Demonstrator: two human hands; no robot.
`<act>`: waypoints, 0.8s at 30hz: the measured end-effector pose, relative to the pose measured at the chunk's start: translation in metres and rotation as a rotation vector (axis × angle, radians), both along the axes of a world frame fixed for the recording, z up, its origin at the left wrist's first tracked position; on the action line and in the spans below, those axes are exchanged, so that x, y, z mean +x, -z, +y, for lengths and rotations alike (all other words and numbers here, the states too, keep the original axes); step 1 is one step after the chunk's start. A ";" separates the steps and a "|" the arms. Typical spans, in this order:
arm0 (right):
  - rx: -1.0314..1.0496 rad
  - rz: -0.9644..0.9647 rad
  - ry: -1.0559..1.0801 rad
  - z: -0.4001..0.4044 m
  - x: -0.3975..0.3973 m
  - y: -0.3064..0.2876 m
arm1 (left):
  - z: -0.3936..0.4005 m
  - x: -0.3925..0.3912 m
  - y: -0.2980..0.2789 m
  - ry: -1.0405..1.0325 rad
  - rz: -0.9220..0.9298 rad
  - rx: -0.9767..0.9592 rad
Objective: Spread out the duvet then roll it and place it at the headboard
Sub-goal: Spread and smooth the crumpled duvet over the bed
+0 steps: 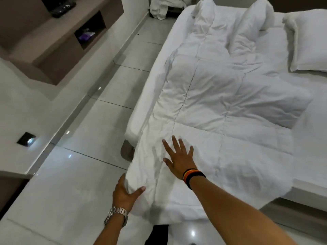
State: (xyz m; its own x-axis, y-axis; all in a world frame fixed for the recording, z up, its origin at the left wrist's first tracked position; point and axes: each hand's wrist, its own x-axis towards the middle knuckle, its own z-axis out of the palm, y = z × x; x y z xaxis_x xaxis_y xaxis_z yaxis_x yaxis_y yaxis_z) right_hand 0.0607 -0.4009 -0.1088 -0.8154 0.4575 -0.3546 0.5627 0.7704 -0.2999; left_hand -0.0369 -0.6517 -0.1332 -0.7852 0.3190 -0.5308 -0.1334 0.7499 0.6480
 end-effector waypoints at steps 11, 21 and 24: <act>-0.005 0.065 0.313 0.066 -0.073 0.000 | 0.145 -0.132 0.006 0.240 0.201 0.111; 0.044 0.110 0.581 0.161 -0.143 0.022 | 0.341 -0.209 0.029 0.448 -0.046 -0.043; 0.014 0.053 0.611 0.159 -0.148 0.027 | 0.336 -0.222 0.031 0.409 -0.096 0.001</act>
State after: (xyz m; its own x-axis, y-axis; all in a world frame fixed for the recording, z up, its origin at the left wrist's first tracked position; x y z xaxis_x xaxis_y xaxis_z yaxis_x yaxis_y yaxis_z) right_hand -0.0871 -0.2419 -0.1355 -0.4203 0.8523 -0.3114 0.8886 0.3170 -0.3316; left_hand -0.2587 -0.3156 -0.1646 -0.5407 0.5943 -0.5953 0.1147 0.7532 0.6477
